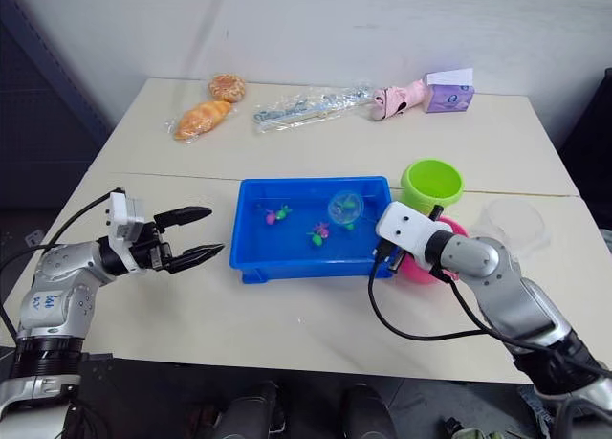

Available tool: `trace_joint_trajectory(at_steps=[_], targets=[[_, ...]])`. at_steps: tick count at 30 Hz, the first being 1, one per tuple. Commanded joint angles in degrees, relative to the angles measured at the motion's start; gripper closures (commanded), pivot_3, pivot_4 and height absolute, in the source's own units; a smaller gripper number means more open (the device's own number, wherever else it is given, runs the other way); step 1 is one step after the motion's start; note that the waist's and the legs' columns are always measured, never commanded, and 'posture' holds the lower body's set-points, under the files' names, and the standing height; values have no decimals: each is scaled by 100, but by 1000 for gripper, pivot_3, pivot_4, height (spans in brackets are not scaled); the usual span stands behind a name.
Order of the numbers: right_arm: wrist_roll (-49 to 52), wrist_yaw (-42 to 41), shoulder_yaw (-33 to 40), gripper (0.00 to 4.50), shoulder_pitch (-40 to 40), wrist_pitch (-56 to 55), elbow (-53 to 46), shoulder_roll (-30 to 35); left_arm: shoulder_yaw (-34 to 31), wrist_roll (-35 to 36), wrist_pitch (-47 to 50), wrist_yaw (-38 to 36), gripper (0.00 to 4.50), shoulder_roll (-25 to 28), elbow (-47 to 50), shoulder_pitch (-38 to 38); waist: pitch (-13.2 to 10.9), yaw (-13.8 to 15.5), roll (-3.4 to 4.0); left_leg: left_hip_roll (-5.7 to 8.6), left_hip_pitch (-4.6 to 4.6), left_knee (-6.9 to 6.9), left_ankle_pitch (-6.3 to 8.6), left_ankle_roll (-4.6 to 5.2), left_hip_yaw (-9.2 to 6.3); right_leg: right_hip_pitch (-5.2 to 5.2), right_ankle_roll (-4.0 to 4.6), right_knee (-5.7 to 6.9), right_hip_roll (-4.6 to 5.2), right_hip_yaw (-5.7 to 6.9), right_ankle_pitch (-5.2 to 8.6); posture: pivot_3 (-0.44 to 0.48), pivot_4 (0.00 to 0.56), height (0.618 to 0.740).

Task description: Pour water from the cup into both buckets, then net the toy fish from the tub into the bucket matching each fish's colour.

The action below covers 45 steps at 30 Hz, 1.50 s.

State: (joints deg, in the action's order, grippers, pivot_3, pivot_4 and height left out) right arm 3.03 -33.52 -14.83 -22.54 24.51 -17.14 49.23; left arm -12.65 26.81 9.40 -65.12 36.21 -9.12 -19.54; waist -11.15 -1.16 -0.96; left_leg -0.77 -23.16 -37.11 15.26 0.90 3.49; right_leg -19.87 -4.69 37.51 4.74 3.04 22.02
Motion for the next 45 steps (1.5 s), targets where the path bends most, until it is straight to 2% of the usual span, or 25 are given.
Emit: trace_joint_trajectory(at_steps=[1,13,22,32,45], targets=[[-321,-165,-33,4500,-154,-128,105,-86,-102,129,-9,55,85,48,282,52,0,-28,0,0,0,-1,0,0,1,0,0,0,0,0,0,0,150,740],[-1042,-853,-357,4500,-549,-60,252,-206,21,108,42,183,85,-29,433,16,0,-45,0,-1,0,-1,-2,-3,5,-4,0,7,-1,-3,0,0,150,740],[-841,-1364,-257,4500,-562,505,-43,-559,86,108,34,217,85,-53,422,-12,0,-43,1,-1,0,0,-1,-3,4,-6,0,8,-1,-2,0,0,150,740],[-583,-1422,-2,4500,-399,1035,-362,-693,86,128,27,237,85,-62,471,56,0,-43,0,-1,0,2,-1,-3,3,-6,0,7,-1,-2,0,0,150,740],[-575,-1327,237,4500,-217,1102,-523,-548,118,132,34,194,85,-90,461,46,0,-45,0,-1,0,2,-1,-4,4,-6,0,6,-1,-3,0,0,150,740]])
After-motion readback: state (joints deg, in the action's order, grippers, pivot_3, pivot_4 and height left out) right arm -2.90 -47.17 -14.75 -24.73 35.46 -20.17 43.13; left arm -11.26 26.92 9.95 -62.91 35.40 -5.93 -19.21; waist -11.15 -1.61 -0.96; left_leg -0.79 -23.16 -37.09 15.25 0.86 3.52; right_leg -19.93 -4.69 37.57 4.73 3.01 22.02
